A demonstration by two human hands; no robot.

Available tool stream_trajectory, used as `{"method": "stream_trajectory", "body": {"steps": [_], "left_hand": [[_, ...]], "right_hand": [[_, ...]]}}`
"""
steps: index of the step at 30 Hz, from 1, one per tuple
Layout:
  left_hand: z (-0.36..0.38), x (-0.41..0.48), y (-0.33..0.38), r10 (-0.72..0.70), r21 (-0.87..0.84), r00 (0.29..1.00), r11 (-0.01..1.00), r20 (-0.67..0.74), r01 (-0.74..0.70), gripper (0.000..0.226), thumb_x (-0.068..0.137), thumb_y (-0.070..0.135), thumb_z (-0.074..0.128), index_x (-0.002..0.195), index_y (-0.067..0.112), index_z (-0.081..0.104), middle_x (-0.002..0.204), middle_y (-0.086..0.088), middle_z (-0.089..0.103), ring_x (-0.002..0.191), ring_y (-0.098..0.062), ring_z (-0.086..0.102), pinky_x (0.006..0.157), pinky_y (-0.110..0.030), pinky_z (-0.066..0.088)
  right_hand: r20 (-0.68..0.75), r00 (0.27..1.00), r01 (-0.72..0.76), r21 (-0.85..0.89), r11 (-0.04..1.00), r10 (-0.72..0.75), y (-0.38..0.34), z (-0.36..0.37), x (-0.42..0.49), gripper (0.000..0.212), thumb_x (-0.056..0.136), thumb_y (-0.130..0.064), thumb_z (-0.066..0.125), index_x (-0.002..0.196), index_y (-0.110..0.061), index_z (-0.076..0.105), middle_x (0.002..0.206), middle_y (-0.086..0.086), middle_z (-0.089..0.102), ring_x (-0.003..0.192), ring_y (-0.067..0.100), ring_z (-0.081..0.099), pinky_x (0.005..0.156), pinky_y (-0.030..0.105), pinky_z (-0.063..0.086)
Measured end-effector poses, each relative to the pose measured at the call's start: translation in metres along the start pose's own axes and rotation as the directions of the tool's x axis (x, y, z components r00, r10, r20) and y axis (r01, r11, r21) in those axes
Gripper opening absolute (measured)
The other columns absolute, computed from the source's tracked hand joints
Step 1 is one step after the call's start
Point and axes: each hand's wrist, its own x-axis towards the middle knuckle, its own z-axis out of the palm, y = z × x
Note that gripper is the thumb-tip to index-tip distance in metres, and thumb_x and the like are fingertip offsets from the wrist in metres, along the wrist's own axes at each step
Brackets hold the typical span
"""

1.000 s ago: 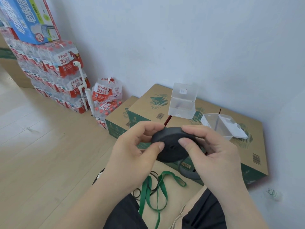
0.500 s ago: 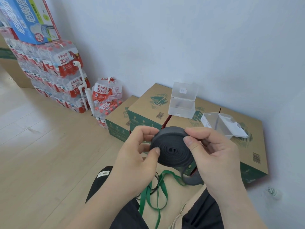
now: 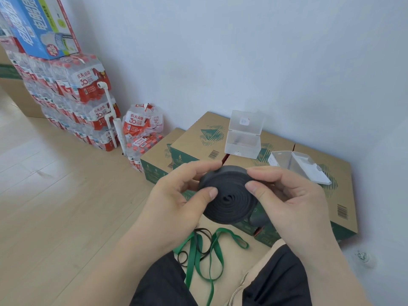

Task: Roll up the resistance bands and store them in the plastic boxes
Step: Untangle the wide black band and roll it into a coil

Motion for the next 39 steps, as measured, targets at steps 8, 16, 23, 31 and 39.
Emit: {"method": "stream_trajectory", "body": {"steps": [8, 16, 23, 31, 39], "left_hand": [[0.01, -0.005, -0.009, -0.157, -0.329, 0.975, 0.939, -0.157, 0.099, 0.047, 0.095, -0.003, 0.067, 0.113, 0.039, 0.075, 0.103, 0.004, 0.077, 0.097, -0.02, 0.074, 0.076, -0.034, 0.064], [0.036, -0.015, -0.009, -0.313, -0.573, 0.932, 0.804, -0.182, 0.158, 0.031, 0.097, -0.003, 0.063, 0.116, 0.022, 0.065, 0.104, 0.0, 0.075, 0.093, -0.015, 0.077, 0.068, -0.036, 0.065], [0.019, -0.003, -0.014, 0.029, 0.206, 0.998, 0.978, -0.064, -0.015, 0.042, 0.094, 0.018, 0.071, 0.129, 0.038, 0.059, 0.118, 0.028, 0.063, 0.112, 0.01, 0.06, 0.09, -0.011, 0.052], [0.008, -0.002, -0.008, 0.046, 0.17, 0.996, 0.984, 0.074, -0.058, 0.041, 0.094, 0.002, 0.067, 0.113, 0.038, 0.07, 0.105, 0.023, 0.069, 0.106, -0.007, 0.064, 0.08, -0.03, 0.062], [0.011, -0.006, -0.011, -0.032, -0.041, 0.99, 0.999, -0.136, 0.027, 0.036, 0.093, -0.002, 0.069, 0.105, 0.032, 0.073, 0.097, 0.016, 0.075, 0.095, -0.008, 0.069, 0.073, -0.016, 0.057]], "right_hand": [[-0.139, 0.989, -0.043, 0.1, 0.994, 0.056, 0.012, 0.012, -0.007, 0.018, 0.077, -0.003, 0.085, 0.085, -0.018, 0.079, 0.084, -0.008, 0.081, 0.079, 0.006, 0.076, 0.07, 0.012, 0.056], [-0.155, 0.987, -0.014, 0.13, 0.991, 0.034, 0.016, 0.024, -0.005, 0.023, 0.085, 0.0, 0.078, 0.094, -0.021, 0.074, 0.095, -0.011, 0.081, 0.091, 0.005, 0.076, 0.078, 0.016, 0.058], [0.142, 0.988, 0.097, -0.309, 0.946, -0.055, 0.004, 0.003, 0.012, 0.032, 0.085, -0.004, 0.078, 0.083, -0.036, 0.076, 0.098, -0.03, 0.073, 0.1, -0.008, 0.067, 0.085, 0.002, 0.044], [0.22, 0.974, 0.018, -0.269, 0.963, 0.043, 0.005, 0.002, 0.012, 0.028, 0.079, -0.007, 0.085, 0.081, -0.034, 0.079, 0.095, -0.019, 0.077, 0.096, 0.002, 0.071, 0.082, 0.015, 0.056], [0.113, 0.992, -0.052, -0.085, 0.995, 0.062, 0.011, -0.002, 0.005, 0.03, 0.082, -0.011, 0.084, 0.095, -0.037, 0.079, 0.099, -0.011, 0.079, 0.089, 0.007, 0.074, 0.073, 0.018, 0.059]]}}
